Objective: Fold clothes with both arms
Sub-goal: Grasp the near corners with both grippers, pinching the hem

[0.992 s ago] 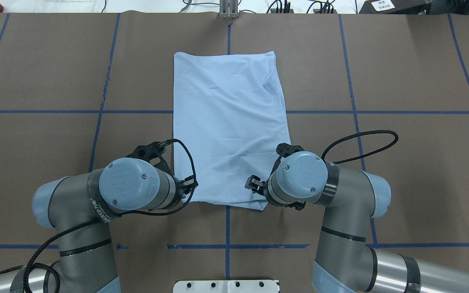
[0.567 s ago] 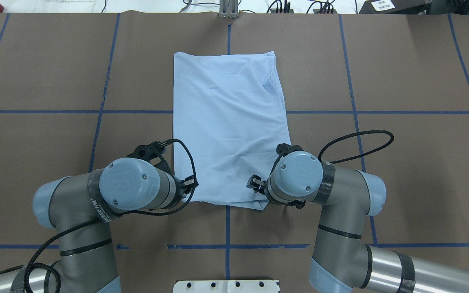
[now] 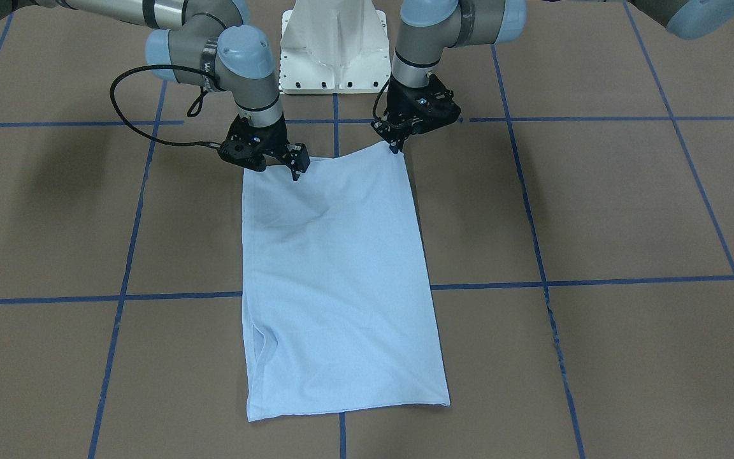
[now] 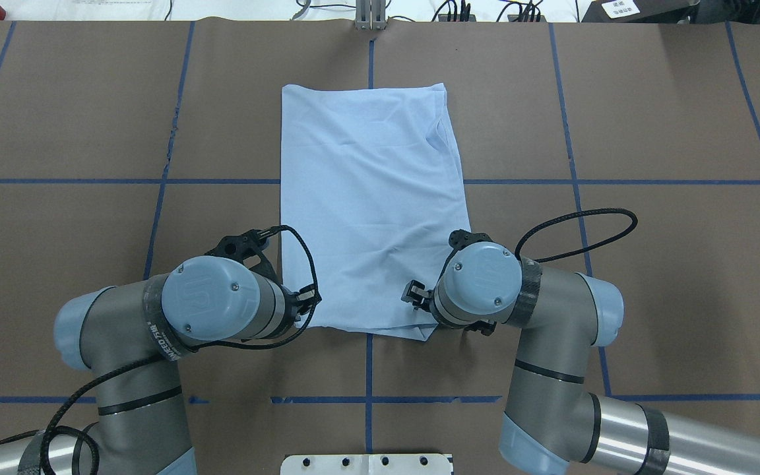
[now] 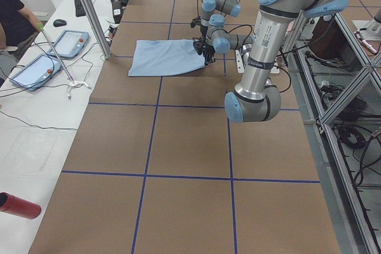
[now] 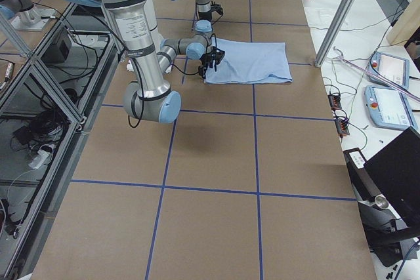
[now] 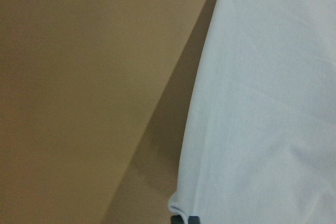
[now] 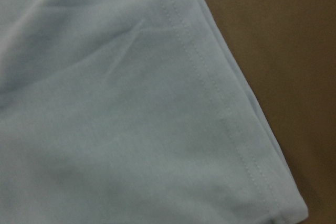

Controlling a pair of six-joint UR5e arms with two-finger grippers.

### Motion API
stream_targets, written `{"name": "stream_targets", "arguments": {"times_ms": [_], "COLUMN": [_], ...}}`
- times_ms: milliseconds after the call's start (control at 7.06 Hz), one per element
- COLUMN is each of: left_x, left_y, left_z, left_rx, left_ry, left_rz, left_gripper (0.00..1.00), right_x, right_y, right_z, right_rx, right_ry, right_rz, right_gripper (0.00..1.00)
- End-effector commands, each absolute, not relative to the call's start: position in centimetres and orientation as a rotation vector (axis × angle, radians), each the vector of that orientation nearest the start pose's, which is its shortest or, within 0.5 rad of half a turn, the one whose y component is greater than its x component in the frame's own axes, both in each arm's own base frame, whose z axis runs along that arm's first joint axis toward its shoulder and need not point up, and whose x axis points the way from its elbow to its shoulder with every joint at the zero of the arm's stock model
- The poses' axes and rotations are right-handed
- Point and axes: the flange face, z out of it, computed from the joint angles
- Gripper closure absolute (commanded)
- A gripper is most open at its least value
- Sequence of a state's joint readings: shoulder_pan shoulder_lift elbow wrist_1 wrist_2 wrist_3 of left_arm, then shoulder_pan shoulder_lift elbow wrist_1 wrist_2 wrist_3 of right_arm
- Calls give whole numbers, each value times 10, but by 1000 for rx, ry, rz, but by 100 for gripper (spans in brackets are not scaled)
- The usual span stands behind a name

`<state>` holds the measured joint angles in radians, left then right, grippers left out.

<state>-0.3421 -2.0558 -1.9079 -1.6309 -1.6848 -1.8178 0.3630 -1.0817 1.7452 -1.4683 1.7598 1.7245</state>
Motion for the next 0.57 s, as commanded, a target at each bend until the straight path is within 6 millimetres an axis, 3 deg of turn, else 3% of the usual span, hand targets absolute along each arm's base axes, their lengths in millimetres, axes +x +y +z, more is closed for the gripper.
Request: {"name": "stream_targets", "arguments": {"times_ms": [0, 283, 425], "left_x": [529, 529, 530], "left_y": [-318, -319, -318], "left_z": [238, 238, 238], "left_rx": [-63, -62, -64], "left_ry": [895, 894, 892], "left_rz": [-500, -500, -501], "left_gripper": [100, 100, 100], "right_x": [-566, -567, -567], "right_y": [-338, -338, -338], "right_z": [293, 290, 290], "right_rx": [-102, -105, -105], "right_ry": [-787, -792, -792], "right_rz": [418, 416, 416], "right_gripper": [34, 75, 88]}}
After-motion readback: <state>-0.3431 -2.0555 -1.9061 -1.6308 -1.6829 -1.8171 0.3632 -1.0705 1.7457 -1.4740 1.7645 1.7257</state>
